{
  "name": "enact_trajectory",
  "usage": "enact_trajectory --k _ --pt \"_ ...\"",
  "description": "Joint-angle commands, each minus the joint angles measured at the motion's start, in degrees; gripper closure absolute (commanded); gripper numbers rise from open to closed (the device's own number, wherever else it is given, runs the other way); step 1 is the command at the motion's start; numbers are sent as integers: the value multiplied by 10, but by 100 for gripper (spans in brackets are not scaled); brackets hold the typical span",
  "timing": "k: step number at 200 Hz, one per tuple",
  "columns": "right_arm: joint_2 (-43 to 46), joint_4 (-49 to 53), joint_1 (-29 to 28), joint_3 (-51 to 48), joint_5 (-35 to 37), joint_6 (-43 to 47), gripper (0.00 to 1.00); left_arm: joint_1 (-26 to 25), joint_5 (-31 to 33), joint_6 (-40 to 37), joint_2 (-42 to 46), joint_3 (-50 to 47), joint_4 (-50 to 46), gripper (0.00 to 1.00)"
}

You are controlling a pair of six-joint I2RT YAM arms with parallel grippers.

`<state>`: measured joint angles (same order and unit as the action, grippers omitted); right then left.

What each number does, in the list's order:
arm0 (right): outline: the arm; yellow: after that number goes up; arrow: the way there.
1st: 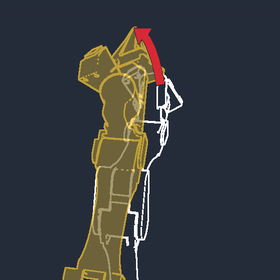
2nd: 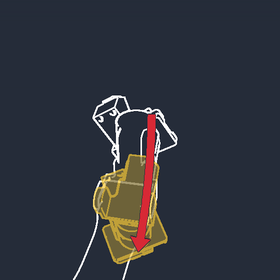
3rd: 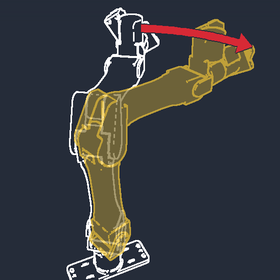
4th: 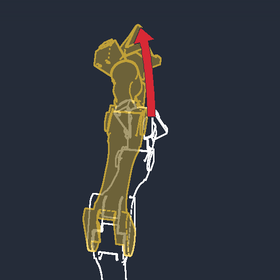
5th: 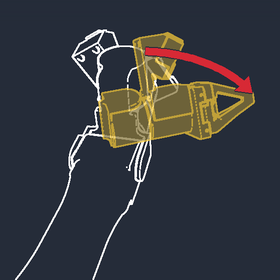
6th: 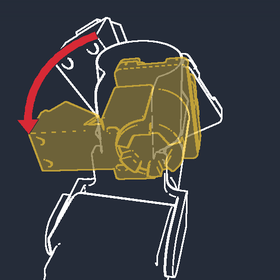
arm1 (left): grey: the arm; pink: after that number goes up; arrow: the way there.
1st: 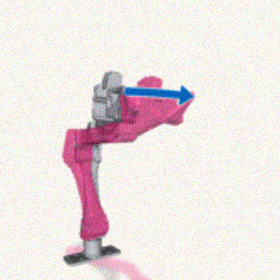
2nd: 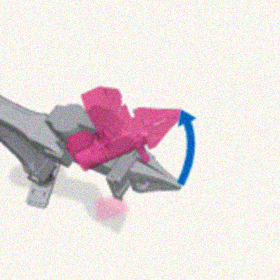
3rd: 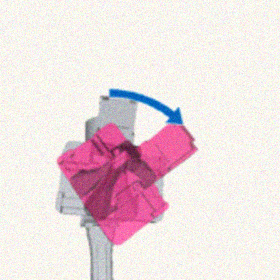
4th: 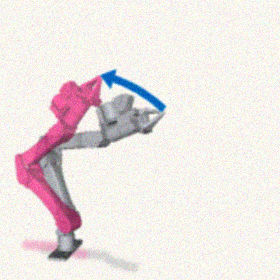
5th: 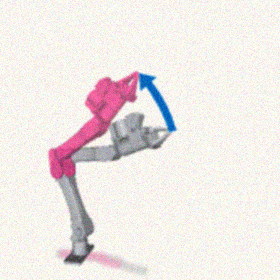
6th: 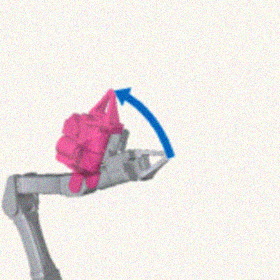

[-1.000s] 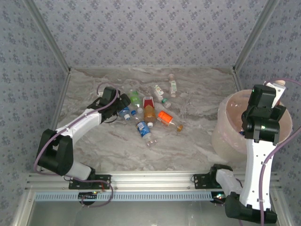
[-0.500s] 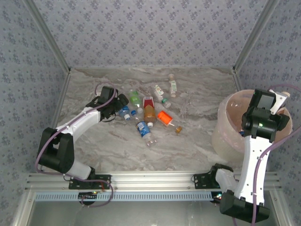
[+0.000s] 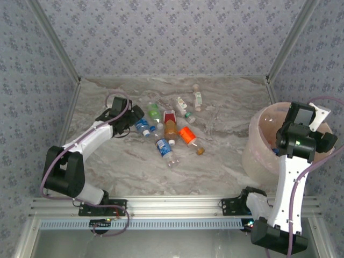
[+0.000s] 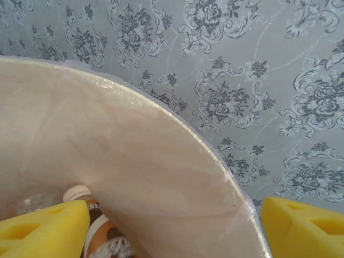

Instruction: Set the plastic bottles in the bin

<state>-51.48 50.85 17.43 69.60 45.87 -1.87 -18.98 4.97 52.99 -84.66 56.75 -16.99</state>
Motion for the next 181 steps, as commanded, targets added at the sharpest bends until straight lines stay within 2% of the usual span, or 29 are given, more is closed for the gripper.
enact_trajectory --k 1,48,58,117,145,181 --pt "11 3 -8 24 -25 -13 12 12 2 -17 0 2 -17 2" --pt "18 -9 -40 31 -131 -34 7 24 0 -47 -10 -3 -13 2" --pt "20 -12 -53 36 -145 -40 0 24 -5 -50 -16 -2 -12 2" --pt "52 -70 -144 33 -219 -81 0 22 -64 -56 -62 7 17 2" --pt "63 -93 -165 26 -272 -98 0 3 -39 -38 -88 18 -8 2" --pt "56 -98 -175 31 -326 -97 0 -21 -27 -32 -115 22 8 3"
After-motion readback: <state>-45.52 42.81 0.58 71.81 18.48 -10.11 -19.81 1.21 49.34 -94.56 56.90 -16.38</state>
